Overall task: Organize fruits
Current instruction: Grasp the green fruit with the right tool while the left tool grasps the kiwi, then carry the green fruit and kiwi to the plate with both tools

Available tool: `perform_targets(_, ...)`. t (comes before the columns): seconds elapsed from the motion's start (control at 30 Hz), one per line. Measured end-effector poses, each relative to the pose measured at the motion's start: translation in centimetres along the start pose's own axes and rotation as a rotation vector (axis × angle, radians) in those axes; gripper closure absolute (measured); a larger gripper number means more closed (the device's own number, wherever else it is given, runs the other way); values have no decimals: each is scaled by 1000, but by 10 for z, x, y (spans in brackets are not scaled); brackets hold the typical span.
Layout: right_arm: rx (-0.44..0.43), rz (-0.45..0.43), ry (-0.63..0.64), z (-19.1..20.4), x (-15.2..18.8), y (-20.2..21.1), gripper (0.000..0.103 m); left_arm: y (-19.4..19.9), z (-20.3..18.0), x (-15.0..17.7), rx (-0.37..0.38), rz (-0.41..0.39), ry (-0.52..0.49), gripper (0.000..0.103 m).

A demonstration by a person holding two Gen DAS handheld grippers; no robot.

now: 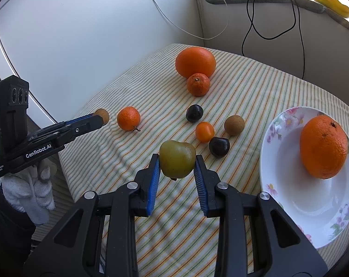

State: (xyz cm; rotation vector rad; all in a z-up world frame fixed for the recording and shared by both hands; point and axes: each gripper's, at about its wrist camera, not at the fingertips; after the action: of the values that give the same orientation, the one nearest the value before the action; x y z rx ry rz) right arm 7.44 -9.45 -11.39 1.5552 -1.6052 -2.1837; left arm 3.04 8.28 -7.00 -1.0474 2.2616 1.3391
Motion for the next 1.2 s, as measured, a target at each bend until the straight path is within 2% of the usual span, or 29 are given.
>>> perform_targets(0.37,74,-47,-63,-25,26,49,72,-14,-54,15,97,51,-85,81)
perform_targets(0.6,131,-54,-127,-56,46,70,72,-29,-94,25,163,94,-143,81)
perform_targets(0.83,173,-44,-170,-80,63,79,72,-47,-129,36,220,144,-198,81)
perform_targets(1.2,204,-26,-190,-107,83,85,72,-75,-176,58,265,217,-276,81)
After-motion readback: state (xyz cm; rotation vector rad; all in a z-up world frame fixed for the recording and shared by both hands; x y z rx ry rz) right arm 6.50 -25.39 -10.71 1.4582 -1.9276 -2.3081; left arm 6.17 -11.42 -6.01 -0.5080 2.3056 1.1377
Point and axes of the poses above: each gripper's, at about its wrist camera, not at the fingertips, and y roughly against the way its jaws point, z to its left, x to its underside, and after that the axes turned 15 degrees about y, right-handed
